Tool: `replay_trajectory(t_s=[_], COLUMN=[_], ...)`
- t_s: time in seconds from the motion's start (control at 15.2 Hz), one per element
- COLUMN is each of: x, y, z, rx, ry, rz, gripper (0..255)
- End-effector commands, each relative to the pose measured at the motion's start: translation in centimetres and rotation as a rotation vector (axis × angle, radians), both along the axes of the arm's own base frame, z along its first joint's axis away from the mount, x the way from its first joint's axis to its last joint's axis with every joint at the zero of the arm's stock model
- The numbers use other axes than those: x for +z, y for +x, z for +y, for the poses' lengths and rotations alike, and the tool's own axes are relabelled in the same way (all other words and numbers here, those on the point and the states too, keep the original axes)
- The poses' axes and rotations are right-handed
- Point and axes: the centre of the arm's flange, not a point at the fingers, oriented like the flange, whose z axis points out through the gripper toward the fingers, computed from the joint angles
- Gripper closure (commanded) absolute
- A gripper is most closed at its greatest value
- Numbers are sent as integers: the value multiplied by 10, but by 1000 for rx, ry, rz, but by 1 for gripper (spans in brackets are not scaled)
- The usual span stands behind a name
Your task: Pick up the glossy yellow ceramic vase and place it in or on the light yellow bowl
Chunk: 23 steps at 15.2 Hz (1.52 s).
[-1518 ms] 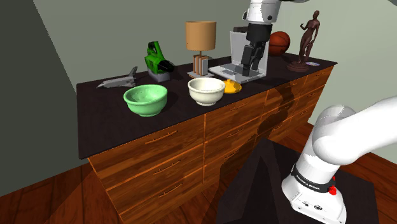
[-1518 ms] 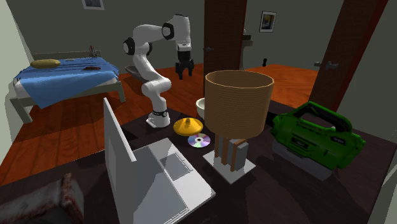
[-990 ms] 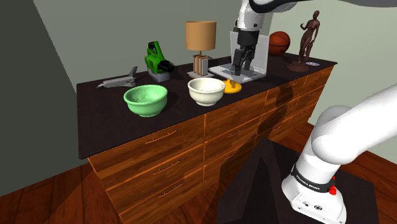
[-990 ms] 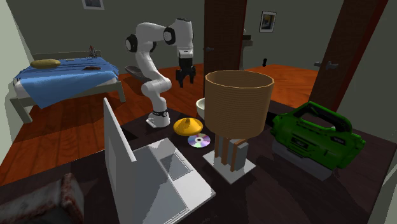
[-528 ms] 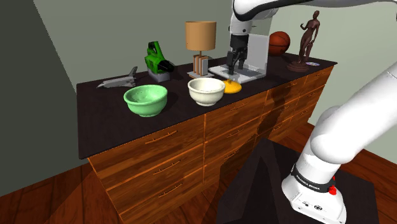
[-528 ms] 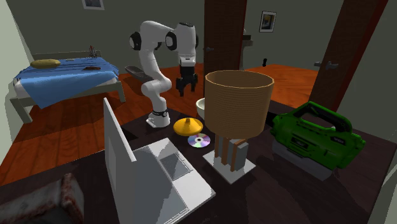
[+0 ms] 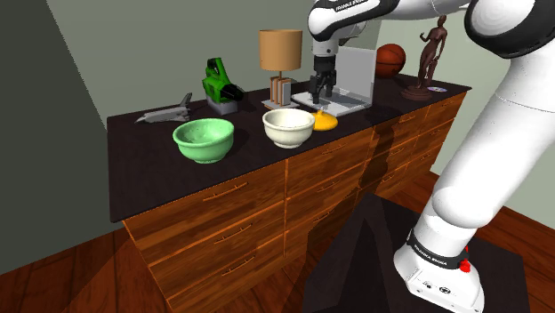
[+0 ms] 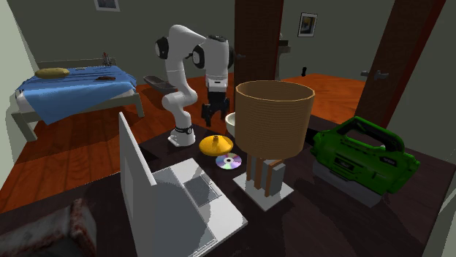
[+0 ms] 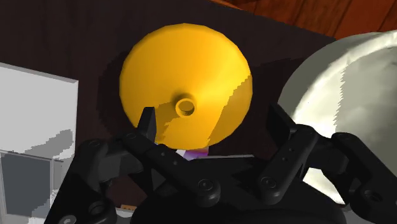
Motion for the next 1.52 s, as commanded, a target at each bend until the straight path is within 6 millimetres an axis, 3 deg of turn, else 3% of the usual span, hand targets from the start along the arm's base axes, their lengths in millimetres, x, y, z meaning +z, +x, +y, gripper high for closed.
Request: replay_trajectory(t_s=[0.0,0.53,0.99,1.06,1.45], x=[-8,-48,-48,-48,-48], y=[13,11,11,11,11], z=[-20,-21,-21,-21,-21], rx=[-7,-7,-7,-7,-7], ry=[-4,-4,-4,-4,-4], rz=[7,7,7,7,7], gripper=[0,0,0,255,255])
